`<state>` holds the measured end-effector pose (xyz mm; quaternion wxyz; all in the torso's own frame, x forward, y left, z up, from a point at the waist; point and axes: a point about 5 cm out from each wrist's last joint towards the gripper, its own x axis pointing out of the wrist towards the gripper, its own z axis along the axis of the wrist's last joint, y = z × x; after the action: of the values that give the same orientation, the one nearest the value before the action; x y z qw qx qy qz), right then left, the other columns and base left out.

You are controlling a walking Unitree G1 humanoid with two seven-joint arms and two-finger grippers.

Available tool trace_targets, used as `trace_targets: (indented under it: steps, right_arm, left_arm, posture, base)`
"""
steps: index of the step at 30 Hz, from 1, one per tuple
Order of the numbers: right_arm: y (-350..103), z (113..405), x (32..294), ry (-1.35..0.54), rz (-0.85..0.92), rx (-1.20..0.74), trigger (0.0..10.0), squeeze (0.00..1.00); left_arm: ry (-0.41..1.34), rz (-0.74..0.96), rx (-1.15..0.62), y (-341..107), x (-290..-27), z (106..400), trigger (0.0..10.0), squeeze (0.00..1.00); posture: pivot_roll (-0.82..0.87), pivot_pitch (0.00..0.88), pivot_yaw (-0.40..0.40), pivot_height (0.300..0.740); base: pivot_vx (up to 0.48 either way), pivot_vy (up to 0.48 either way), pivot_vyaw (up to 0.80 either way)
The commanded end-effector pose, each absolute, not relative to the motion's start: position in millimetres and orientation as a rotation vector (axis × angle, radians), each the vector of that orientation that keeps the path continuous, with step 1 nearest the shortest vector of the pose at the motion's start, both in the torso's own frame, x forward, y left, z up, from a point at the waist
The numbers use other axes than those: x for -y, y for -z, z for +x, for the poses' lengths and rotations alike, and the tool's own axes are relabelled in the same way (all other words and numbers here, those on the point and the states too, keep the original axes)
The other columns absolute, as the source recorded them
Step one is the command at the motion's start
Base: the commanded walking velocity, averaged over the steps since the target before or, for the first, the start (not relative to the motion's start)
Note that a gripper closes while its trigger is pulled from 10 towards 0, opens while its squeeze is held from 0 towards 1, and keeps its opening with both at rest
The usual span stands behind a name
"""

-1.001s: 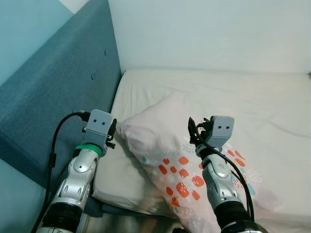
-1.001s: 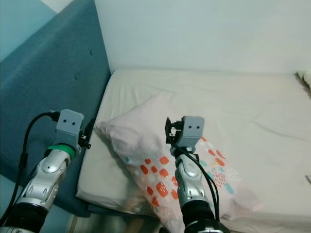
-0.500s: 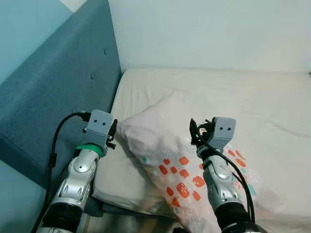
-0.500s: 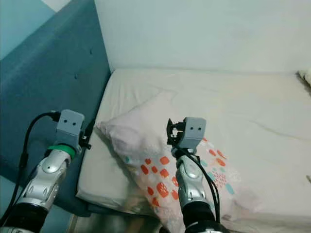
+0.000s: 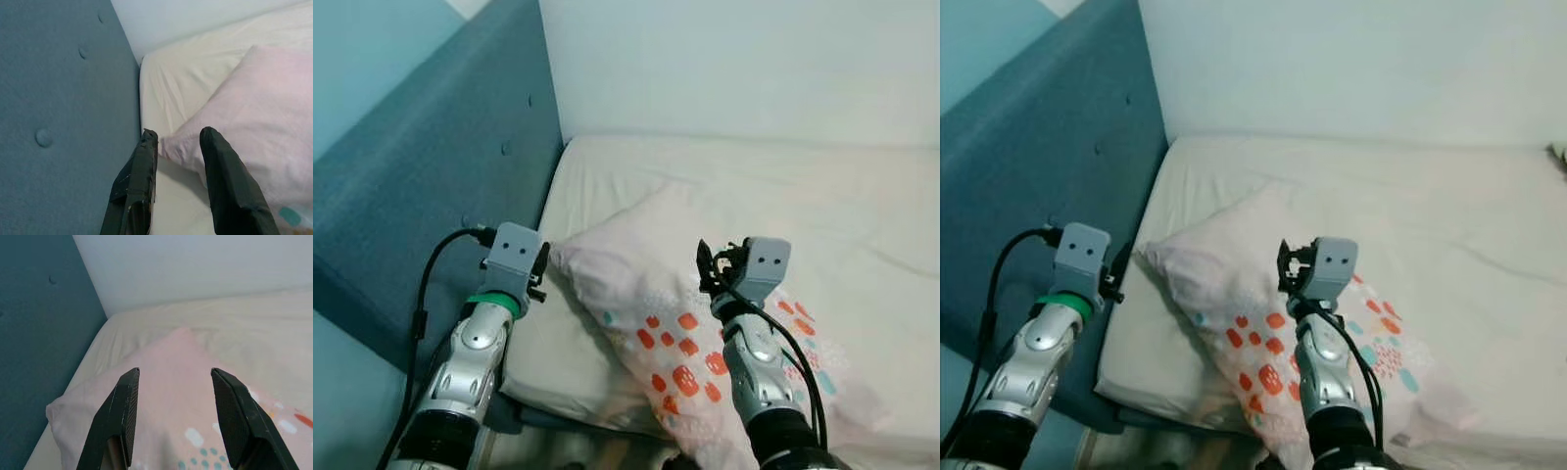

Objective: Clean up the room

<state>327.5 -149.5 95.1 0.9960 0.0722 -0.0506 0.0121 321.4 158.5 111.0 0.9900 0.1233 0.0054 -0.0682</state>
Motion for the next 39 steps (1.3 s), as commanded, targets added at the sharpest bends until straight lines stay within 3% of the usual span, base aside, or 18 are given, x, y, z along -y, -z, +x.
trace_targets:
  steps: [1,19,24,39]
  right_arm:
    - [-87.2,324.8,148.1,-0.019,0.153,0.066,10.0,0.00]
    - [-87.0,324.3,154.2,0.018,0.166,0.066,10.0,0.00]
    - [-93.3,323.3,172.1,0.092,0.099,0.096,10.0,0.00]
    - [-91.9,319.6,187.2,0.167,0.056,0.083,10.0,0.00]
  left_arm:
    - [0.133,0.248,-0.042,-103.9,-161.3,318.7,10.0,0.00]
    - [0.137,0.251,-0.043,-104.5,-162.1,318.9,10.0,0.00]
    - [0.146,0.253,-0.046,-104.2,-161.9,318.4,10.0,0.00]
    - [0.155,0.257,-0.050,-103.5,-161.2,317.2,10.0,0.00]
  posture:
    - [0.01,0.036,0.125,0.630]
    - [0.01,0.036,0.133,0.616]
    - [0.00,0.037,0.141,0.616]
    - [-0.01,0.047,0.141,0.616]
  base:
    - [0.000,0.000,0.00]
    - [0.000,0.000,0.00]
    - [0.000,0.000,0.00]
    - [0.000,0.000,0.00]
